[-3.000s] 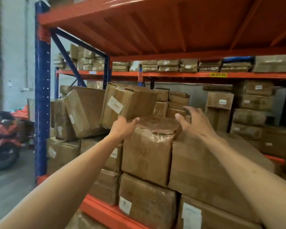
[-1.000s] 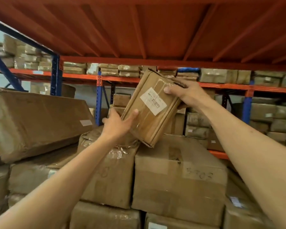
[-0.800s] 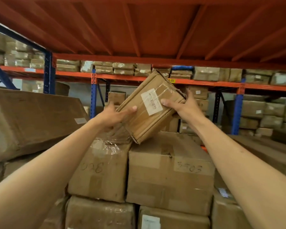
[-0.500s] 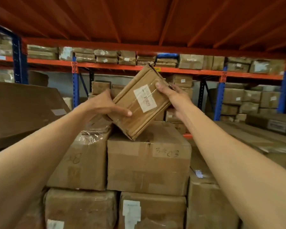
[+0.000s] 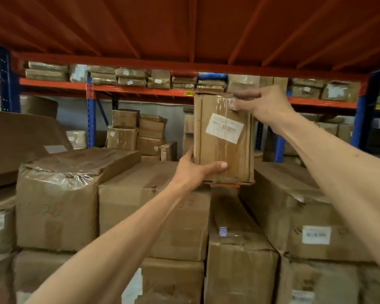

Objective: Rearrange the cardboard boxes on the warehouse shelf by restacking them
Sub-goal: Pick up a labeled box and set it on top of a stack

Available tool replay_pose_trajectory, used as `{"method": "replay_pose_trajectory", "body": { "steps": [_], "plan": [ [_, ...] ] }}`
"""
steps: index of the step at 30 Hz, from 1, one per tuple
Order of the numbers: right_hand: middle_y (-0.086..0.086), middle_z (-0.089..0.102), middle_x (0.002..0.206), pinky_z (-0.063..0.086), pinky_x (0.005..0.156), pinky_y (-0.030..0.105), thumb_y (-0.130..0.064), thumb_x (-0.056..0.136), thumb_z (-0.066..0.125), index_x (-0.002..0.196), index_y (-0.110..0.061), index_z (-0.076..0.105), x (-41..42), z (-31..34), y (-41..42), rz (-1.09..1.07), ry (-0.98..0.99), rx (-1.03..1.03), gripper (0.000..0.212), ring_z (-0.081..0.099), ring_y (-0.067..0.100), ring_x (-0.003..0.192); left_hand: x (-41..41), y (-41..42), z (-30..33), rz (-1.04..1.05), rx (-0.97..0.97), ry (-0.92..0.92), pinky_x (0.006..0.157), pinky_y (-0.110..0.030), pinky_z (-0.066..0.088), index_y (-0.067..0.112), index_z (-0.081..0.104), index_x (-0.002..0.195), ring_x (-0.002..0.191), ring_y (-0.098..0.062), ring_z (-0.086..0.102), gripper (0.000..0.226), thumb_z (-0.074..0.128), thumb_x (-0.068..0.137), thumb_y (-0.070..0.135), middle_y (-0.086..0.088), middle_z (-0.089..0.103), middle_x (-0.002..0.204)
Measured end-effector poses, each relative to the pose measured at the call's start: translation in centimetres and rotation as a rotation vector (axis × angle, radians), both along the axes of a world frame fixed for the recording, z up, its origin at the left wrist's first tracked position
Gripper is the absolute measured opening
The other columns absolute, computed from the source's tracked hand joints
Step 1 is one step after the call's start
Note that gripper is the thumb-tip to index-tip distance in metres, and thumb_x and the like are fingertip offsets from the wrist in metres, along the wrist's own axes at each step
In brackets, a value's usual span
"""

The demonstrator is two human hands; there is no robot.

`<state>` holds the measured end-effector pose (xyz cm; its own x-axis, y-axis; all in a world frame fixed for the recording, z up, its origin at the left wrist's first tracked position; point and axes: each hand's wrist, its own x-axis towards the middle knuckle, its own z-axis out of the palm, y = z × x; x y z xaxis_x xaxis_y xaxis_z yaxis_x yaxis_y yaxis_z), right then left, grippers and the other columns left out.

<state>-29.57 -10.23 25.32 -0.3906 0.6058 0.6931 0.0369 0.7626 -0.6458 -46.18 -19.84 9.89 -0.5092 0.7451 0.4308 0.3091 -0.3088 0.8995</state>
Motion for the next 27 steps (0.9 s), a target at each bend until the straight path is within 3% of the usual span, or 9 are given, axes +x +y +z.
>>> {"method": "replay_pose_trajectory", "body": {
  "steps": [4,7,10,12,14,16,19,23,27],
  "plan": [
    [-0.013,0.074,0.114,0.057,0.088,0.024,-0.026,0.079,0.092,0.117,-0.031,0.080,4.3,-2.6,4.0,-0.028,0.034,-0.030,0.040,0.069,0.008,0.111,3.3,3.6,-1.4,0.010,-0.028,0.041,0.107,-0.053,0.051,0.033,0.041,0.153,0.126,-0.019,0.061,0.121,0.100,0.050,0.053,0.007,0.063,0.135],
    [-0.015,0.072,0.118,0.056,0.101,0.034,-0.032,0.078,0.091,0.113,-0.039,0.079,4.8,-3.6,4.7,-0.001,0.056,-0.004,0.038,0.066,0.009,0.116,3.8,3.6,-1.6,0.047,-0.046,0.102,0.104,-0.052,0.054,0.036,0.037,0.154,0.127,-0.020,0.059,0.119,0.098,0.054,0.054,0.009,0.060,0.136],
    [-0.006,0.059,0.149,0.043,0.116,0.048,-0.054,0.074,0.081,0.140,-0.049,0.060,4.4,-3.1,4.8,-0.160,-0.104,0.124,0.070,0.049,0.022,0.140,3.8,2.2,-1.0,0.081,-0.136,0.260,0.069,-0.038,0.065,0.036,0.038,0.150,0.105,-0.020,0.069,0.103,0.092,0.065,0.059,0.009,0.059,0.126],
    [0.000,0.040,0.166,0.036,0.119,0.053,-0.062,0.074,0.075,0.154,-0.054,0.038,4.5,-2.9,4.8,-0.179,-0.245,0.087,0.089,0.035,0.030,0.151,3.8,1.0,0.6,0.176,-0.274,0.494,0.053,-0.026,0.060,0.028,0.043,0.146,0.082,-0.017,0.074,0.092,0.084,0.071,0.062,0.007,0.061,0.113],
    [0.001,0.038,0.165,0.040,0.110,0.051,-0.063,0.076,0.077,0.155,-0.051,0.036,4.9,-3.1,4.7,-0.082,-0.291,0.040,0.090,0.038,0.030,0.148,3.4,0.1,2.4,0.301,-0.414,0.701,0.061,-0.029,0.062,0.018,0.052,0.142,0.079,-0.016,0.075,0.093,0.077,0.070,0.071,0.005,0.066,0.103],
    [0.001,0.040,0.163,0.044,0.099,0.046,-0.065,0.076,0.081,0.151,-0.047,0.041,5.1,-3.7,4.7,-0.011,-0.279,0.036,0.086,0.043,0.028,0.142,2.9,-0.3,3.8,0.321,-0.426,0.762,0.089,-0.042,0.061,0.022,0.047,0.151,0.103,-0.022,0.073,0.103,0.071,0.069,0.080,0.000,0.069,0.119],
    [-0.003,0.048,0.157,0.046,0.092,0.038,-0.064,0.074,0.085,0.145,-0.044,0.049,5.5,-4.5,4.6,-0.041,-0.207,0.079,0.082,0.049,0.021,0.135,3.8,-0.4,5.1,0.094,-0.266,0.490,0.118,-0.048,0.037,0.034,0.010,0.165,0.145,-0.028,0.044,0.117,0.064,0.074,0.084,-0.002,0.041,0.162],
    [-0.003,0.057,0.151,0.050,0.102,0.040,-0.061,0.077,0.085,0.142,-0.040,0.055,6.2,-5.5,4.3,-0.093,-0.173,0.100,0.075,0.054,0.022,0.134,6.4,1.5,3.6,-0.016,-0.115,0.285,0.099,-0.036,0.045,0.036,0.013,0.164,0.124,-0.020,0.056,0.090,0.046,0.091,0.078,-0.005,0.048,0.153],
    [-0.005,0.064,0.138,0.051,0.099,0.035,-0.058,0.078,0.086,0.137,-0.043,0.059,7.7,-6.5,3.2,-0.128,-0.122,0.087,0.067,0.060,0.020,0.125,6.3,2.1,2.5,-0.002,-0.090,0.239,0.113,-0.052,0.041,0.049,0.017,0.160,0.134,-0.027,0.051,0.095,0.032,0.079,0.097,-0.003,0.049,0.153]
  ]
}}
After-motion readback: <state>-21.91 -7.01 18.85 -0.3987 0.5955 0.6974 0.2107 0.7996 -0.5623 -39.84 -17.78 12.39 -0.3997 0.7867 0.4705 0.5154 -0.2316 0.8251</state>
